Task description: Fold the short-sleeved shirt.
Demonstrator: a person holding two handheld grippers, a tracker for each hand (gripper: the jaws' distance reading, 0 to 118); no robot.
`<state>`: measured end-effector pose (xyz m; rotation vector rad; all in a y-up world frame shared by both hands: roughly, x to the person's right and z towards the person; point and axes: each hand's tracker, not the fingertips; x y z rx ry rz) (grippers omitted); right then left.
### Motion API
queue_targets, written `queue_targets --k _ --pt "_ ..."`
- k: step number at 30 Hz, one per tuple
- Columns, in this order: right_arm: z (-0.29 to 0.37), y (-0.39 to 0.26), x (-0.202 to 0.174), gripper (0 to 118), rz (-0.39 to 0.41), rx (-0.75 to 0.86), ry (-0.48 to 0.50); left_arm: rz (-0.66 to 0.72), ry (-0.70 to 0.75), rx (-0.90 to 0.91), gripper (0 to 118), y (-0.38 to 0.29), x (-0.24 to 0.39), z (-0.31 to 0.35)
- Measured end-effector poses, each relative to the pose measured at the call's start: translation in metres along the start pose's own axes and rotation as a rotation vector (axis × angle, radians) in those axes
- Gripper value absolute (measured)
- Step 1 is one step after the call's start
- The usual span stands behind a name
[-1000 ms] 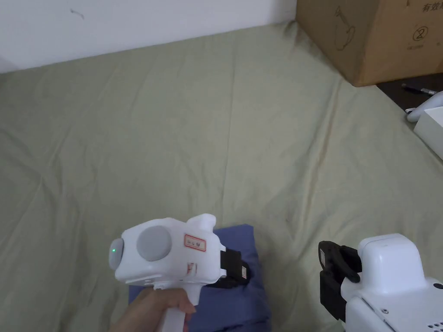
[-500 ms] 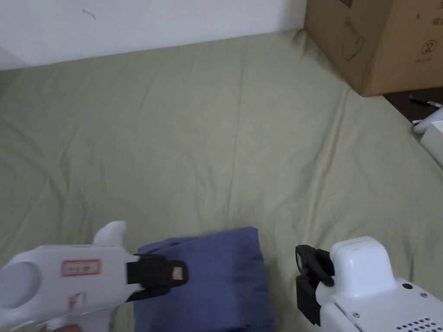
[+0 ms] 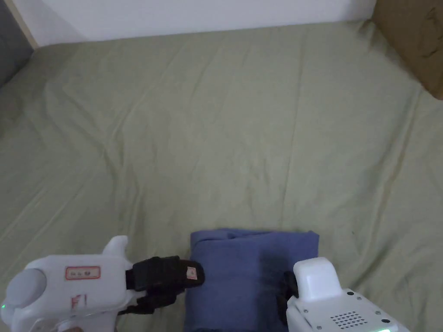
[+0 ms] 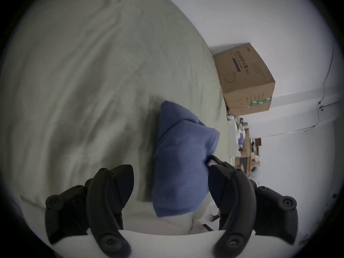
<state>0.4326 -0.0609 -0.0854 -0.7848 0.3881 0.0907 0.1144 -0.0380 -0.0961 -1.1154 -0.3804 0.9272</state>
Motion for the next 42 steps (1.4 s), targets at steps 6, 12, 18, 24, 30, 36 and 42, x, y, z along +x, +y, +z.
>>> queue_targets --k 6,12,18,24,30,36,42 --pt "0.000 0.001 -0.003 0 0.021 0.000 -0.016 -0.016 -0.009 -0.092 91 0.032 -0.010 -0.046" --pt "0.000 0.000 -0.003 0 0.011 0.003 -0.021 -0.101 -0.014 -0.150 57 0.033 -0.003 -0.069" --pt "0.018 0.019 0.000 0 -0.034 -0.028 -0.016 -0.057 -0.063 -0.117 25 0.029 -0.014 -0.063" --pt "0.098 0.069 -0.013 0 -0.042 0.342 -0.056 -0.104 0.004 -0.106 24 0.035 0.002 -0.040" --pt "0.141 0.104 -0.043 0 -0.017 0.505 -0.097 -0.187 0.136 -0.006 24 0.065 -0.003 0.036" --pt "0.139 0.107 -0.067 0 -0.036 0.503 -0.046 -0.261 0.469 0.075 24 0.111 -0.023 0.135" --pt "0.134 0.110 -0.092 0 0.043 0.483 -0.054 -0.284 0.920 0.104 24 0.161 -0.067 0.193"
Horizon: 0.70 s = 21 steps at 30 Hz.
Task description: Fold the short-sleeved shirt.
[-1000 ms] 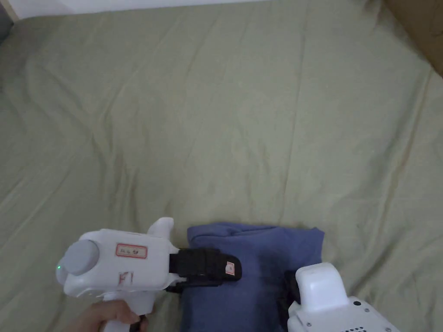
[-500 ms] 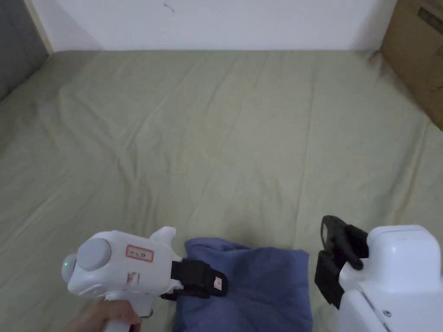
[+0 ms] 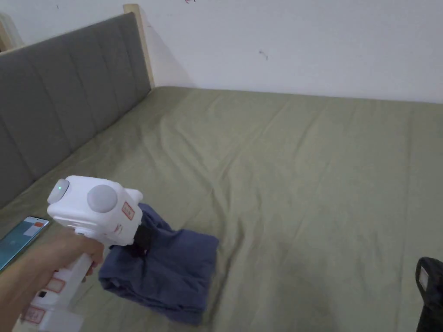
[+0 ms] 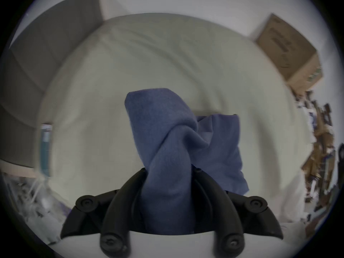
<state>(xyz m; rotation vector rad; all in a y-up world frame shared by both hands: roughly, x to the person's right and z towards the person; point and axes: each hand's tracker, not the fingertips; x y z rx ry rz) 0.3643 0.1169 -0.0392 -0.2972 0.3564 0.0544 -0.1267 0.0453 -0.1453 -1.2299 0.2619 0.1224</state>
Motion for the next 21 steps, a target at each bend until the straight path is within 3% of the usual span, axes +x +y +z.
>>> queue_targets --k 3,7,12,14,16,17,21 --pt "-0.007 0.001 -0.006 0 0.024 -0.018 0.004 -0.039 0.195 -0.015 24 0.009 -0.030 -0.012" --pt "-0.017 0.002 -0.009 0 0.026 -0.041 0.004 -0.230 0.515 -0.025 24 0.012 -0.046 -0.035" --pt "-0.025 -0.002 -0.011 0 0.037 -0.076 0.004 -0.115 0.425 -0.006 28 0.008 -0.069 -0.043" --pt "-0.025 -0.003 -0.010 0 0.046 -0.087 0.010 -0.115 0.503 0.102 58 0.002 -0.069 -0.034" --pt "-0.026 -0.005 -0.010 0 0.048 -0.092 0.009 -0.043 0.464 0.173 105 0.000 -0.073 -0.023" --pt "-0.026 -0.005 -0.009 0 0.045 -0.096 0.010 -0.012 0.425 0.184 112 -0.002 -0.074 -0.015" --pt "-0.021 -0.004 -0.006 0 0.029 -0.088 0.011 0.039 0.339 0.228 113 -0.013 -0.061 0.007"
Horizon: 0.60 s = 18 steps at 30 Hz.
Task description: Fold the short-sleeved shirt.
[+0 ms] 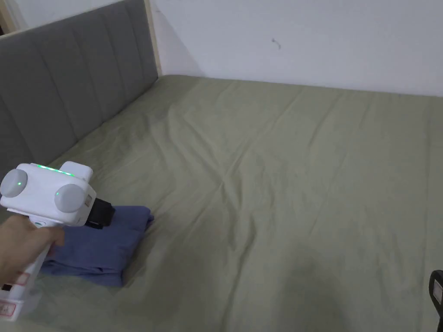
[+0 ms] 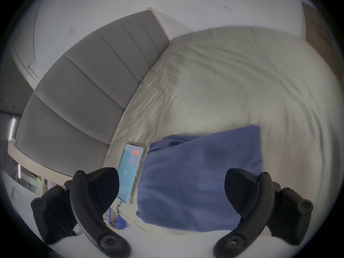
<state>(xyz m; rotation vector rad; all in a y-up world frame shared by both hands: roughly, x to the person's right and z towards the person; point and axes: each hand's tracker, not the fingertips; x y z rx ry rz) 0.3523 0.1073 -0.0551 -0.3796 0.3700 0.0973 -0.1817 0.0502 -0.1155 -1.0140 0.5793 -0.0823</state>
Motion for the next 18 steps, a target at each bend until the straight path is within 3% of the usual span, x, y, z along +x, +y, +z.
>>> queue_targets --k 2,3,6,7,8,14,18 --pt "0.005 0.000 0.004 0 0.005 0.020 -0.011 0.039 -0.063 0.062 108 -0.010 0.010 0.025" --pt "0.007 0.002 0.007 0 0.004 0.021 -0.013 0.064 -0.093 0.092 97 -0.014 0.016 0.038" --pt "0.015 0.005 0.017 0 -0.020 0.047 -0.025 0.162 -0.199 0.167 21 -0.032 0.040 0.080" --pt "0.018 0.006 0.021 0 -0.023 0.060 -0.031 0.172 -0.234 0.210 5 -0.037 0.048 0.093" --pt "0.021 0.007 0.024 0 -0.023 0.072 -0.040 0.200 -0.248 0.254 0 -0.045 0.060 0.110" --pt "0.037 0.015 0.047 0 -0.021 0.138 -0.069 0.244 -0.369 0.432 0 -0.073 0.120 0.198" --pt "0.048 0.022 0.063 0 -0.041 0.172 -0.081 0.191 -0.333 0.592 0 -0.084 0.164 0.257"
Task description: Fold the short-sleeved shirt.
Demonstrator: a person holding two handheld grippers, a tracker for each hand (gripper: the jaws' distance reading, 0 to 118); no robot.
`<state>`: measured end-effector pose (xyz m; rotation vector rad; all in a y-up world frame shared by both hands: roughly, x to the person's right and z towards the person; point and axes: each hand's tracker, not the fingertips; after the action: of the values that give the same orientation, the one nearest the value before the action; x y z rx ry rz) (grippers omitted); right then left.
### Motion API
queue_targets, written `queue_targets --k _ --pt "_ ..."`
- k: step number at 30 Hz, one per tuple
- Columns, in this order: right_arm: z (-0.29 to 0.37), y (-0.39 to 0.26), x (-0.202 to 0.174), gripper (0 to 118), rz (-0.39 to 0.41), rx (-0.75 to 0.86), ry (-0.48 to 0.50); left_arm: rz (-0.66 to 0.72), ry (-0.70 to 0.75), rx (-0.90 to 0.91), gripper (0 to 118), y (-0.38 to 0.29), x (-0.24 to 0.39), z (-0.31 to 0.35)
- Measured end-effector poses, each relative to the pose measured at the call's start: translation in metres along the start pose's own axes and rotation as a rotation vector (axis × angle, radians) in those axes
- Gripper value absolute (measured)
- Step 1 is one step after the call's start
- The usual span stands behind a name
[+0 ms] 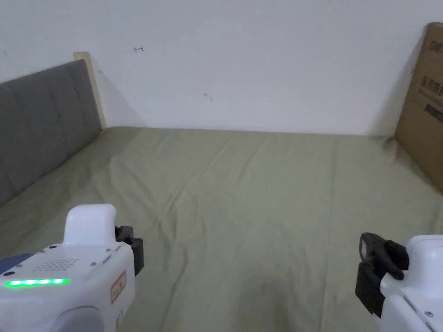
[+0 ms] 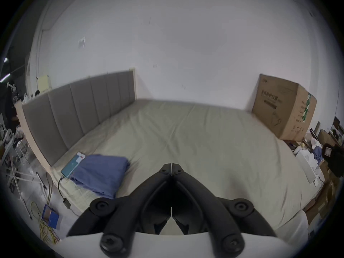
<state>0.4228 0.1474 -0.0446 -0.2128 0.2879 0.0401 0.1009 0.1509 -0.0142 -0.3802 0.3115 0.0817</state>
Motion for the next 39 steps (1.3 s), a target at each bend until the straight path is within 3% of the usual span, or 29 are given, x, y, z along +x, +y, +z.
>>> queue_targets --k 3,7,11,13,16,19,20,21,22,23,24,26,27,28,31,39 --pt "0.011 0.007 0.011 0 0.006 0.042 -0.017 -0.039 0.022 0.077 0 0.003 0.044 0.025" --pt "0.021 0.013 0.024 0 -0.008 0.069 -0.031 0.039 0.025 0.165 0 0.000 0.085 0.055" --pt "0.036 0.015 0.034 0 -0.055 0.062 -0.055 0.049 0.054 0.204 0 -0.012 0.116 0.077" --pt "0.045 0.011 0.040 0 -0.131 0.088 -0.069 -0.022 0.030 0.224 0 -0.015 0.126 0.079" --pt "0.048 0.012 0.047 0 -0.111 0.066 -0.039 -0.123 0.027 0.242 0 -0.022 0.135 0.082" --pt "0.054 0.013 0.046 0 -0.064 0.096 -0.084 -0.087 0.035 0.235 3 -0.021 0.135 0.082" --pt "0.054 0.014 0.045 0 -0.063 0.094 -0.084 -0.075 0.029 0.223 10 -0.020 0.134 0.081" --pt "0.056 0.016 0.045 0 -0.061 0.101 -0.083 -0.061 0.015 0.222 27 -0.019 0.131 0.081" --pt "0.058 0.016 0.045 0 -0.061 0.109 -0.079 -0.050 0.011 0.219 67 -0.017 0.130 0.080" --pt "0.059 0.017 0.045 0 -0.063 0.115 -0.078 -0.043 0.011 0.217 98 -0.016 0.129 0.079" --pt "0.059 0.018 0.045 4 -0.066 0.117 -0.085 -0.037 0.016 0.211 115 -0.016 0.128 0.079" --pt "0.059 0.018 0.046 41 -0.078 0.121 -0.089 -0.041 0.058 0.250 118 -0.015 0.124 0.082" --pt "0.059 0.018 0.047 70 -0.083 0.121 -0.079 -0.062 0.071 0.238 118 -0.013 0.124 0.082" --pt "0.058 0.018 0.048 108 -0.089 0.115 -0.077 -0.091 0.115 0.221 118 -0.010 0.125 0.080" --pt "0.059 0.017 0.047 118 -0.100 0.175 -0.072 -0.164 0.165 0.193 118 -0.004 0.123 0.077" --pt "0.054 0.020 0.044 118 -0.056 0.118 -0.093 -0.102 0.060 0.156 118 0.003 0.118 0.084"
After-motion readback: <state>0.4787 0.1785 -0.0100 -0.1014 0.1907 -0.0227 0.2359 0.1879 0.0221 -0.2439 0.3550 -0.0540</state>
